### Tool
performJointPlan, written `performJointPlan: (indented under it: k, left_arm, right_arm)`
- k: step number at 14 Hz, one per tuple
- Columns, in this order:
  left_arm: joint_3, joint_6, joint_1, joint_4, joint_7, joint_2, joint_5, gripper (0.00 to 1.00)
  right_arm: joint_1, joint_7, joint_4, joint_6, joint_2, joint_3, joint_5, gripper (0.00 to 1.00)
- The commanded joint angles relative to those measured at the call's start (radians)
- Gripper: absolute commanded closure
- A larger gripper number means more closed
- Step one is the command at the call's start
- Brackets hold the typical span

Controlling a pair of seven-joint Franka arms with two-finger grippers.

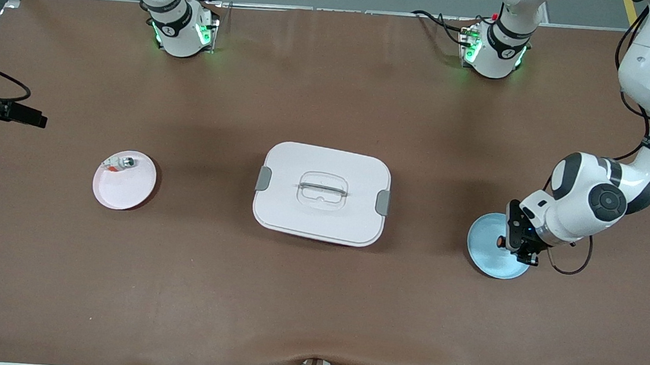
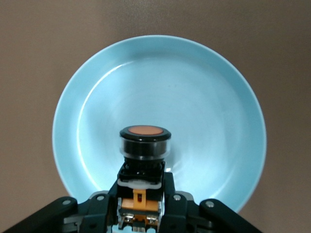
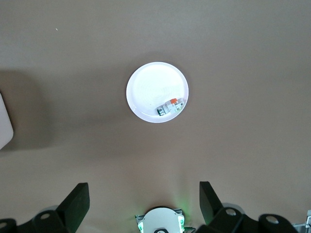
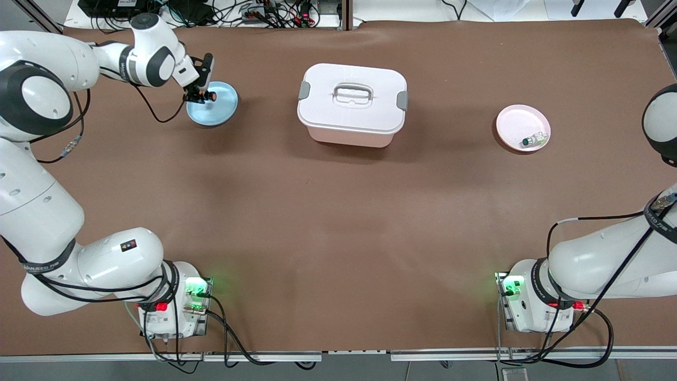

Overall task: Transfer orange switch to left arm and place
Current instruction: 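Lower the switch onto the blue plate and open the left gripper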

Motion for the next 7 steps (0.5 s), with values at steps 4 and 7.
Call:
performJointPlan:
  k: [4,7]
  left_arm:
    - [-0.006,0.042,0.005,0.012,0.012,0.037,0.071,0.99]
    - [-0.006,0.045,0.003,0.012,0.007,0.037,0.071,0.92]
  right_arm:
    - [-0.016,0.089,-0.045,0.017,-0.068,0.022,0.014,0.0]
    - [-0.01,0.06,-0.045,0.038,-0.081,0.024,0.029,0.0]
